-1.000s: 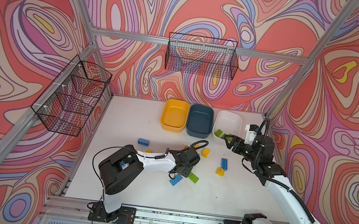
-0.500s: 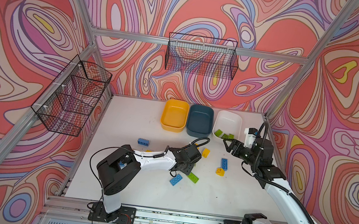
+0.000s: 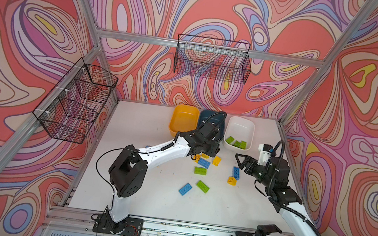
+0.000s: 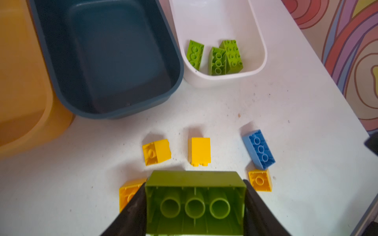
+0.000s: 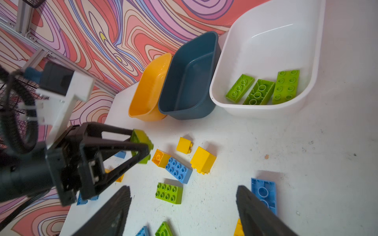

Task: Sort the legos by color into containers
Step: 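Carry the green brick to the white bin with the left arm, then open the left gripper over the white bin and withdraw the left arm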

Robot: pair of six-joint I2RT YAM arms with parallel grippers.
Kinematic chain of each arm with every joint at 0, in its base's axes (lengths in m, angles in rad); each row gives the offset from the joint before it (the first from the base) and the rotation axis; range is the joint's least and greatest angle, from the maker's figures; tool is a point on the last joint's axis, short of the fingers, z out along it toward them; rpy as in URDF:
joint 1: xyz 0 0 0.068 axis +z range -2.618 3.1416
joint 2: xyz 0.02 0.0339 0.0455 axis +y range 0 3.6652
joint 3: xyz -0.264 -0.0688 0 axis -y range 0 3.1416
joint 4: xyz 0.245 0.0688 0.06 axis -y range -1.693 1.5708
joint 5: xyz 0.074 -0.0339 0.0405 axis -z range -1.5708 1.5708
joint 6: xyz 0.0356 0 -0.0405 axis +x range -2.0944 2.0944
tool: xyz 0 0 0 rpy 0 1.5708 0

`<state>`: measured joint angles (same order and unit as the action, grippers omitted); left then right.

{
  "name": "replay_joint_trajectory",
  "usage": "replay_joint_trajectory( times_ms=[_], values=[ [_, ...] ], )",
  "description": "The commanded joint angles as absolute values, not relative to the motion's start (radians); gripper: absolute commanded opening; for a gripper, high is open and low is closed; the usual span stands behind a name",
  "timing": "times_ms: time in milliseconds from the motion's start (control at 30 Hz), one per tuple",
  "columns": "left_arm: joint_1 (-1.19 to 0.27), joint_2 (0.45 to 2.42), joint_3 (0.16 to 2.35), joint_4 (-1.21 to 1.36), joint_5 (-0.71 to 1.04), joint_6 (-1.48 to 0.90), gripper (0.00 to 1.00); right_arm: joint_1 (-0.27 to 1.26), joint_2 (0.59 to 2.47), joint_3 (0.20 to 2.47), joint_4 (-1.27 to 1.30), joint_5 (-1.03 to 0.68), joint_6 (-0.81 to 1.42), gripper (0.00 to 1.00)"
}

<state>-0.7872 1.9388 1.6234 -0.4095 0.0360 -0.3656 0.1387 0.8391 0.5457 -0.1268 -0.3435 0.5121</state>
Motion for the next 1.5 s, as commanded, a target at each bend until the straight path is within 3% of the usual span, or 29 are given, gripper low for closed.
replay_joint_trajectory(
  times_ms=[0, 267, 833, 933, 1033, 1133, 1300, 1467],
  values=[
    [-0.775, 2.039, 1.745, -0.443, 0.090, -0.325, 0.49, 0.135, 0.790, 0.509, -0.136, -0.358, 0.517, 0.85],
    [-0.763, 2.294, 2.095, -0.419, 0.185, -0.365, 0.48, 0.136, 0.721, 0.447, -0.095, -0.411, 0.548, 0.85],
    [-0.762, 2.672, 2.520, -0.230, 0.276, -0.527, 0.52, 0.136, 0.649, 0.428, -0.103, -0.496, 0.560, 0.84],
    [-0.757, 2.680, 2.526, -0.229, 0.270, -0.531, 0.60, 0.138, 0.651, 0.433, -0.104, -0.507, 0.560, 0.84],
    [-0.755, 2.665, 2.523, -0.236, 0.267, -0.517, 0.76, 0.137, 0.650, 0.431, -0.105, -0.509, 0.557, 0.84],
    [-0.755, 2.628, 2.506, -0.254, 0.244, -0.486, 0.86, 0.137, 0.652, 0.430, -0.115, -0.497, 0.556, 0.84],
    [-0.749, 2.503, 2.392, -0.254, 0.199, -0.451, 0.96, 0.137, 0.651, 0.444, -0.143, -0.489, 0.554, 0.84],
    [-0.729, 2.252, 2.069, -0.128, 0.122, -0.480, 0.99, 0.141, 0.698, 0.487, -0.236, -0.473, 0.516, 0.76]
  ],
)
